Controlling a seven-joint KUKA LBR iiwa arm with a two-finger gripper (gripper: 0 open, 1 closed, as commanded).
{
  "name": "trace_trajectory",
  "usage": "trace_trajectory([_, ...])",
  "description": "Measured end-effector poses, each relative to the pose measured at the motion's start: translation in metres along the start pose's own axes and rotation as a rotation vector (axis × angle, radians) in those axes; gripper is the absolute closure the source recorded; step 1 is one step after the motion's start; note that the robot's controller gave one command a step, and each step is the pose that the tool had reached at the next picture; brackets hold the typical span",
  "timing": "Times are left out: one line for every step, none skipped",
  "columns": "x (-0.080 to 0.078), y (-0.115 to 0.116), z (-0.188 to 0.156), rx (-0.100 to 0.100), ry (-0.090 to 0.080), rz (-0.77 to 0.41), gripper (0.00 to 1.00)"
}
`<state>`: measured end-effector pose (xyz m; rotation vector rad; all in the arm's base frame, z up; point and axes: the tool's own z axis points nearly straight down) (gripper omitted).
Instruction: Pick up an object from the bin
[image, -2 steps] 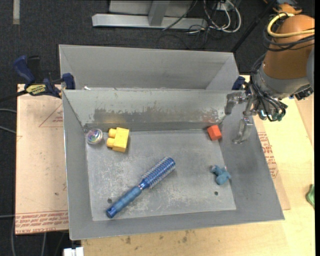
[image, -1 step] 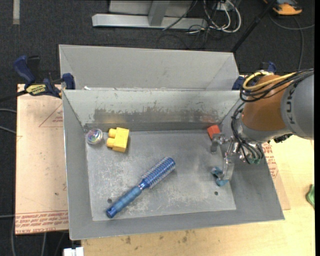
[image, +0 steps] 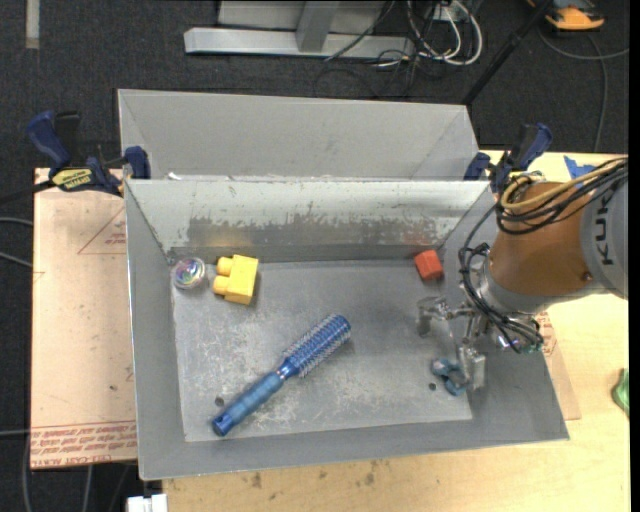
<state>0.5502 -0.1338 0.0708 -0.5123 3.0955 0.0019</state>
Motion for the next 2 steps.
trace_trajectory([0.000,0.000,-0.001,0.000,0.002,-0.003,1.00])
trace_trajectory([0.008,-0.014,-0.185,0.007,-0.006,-0.054,1.00])
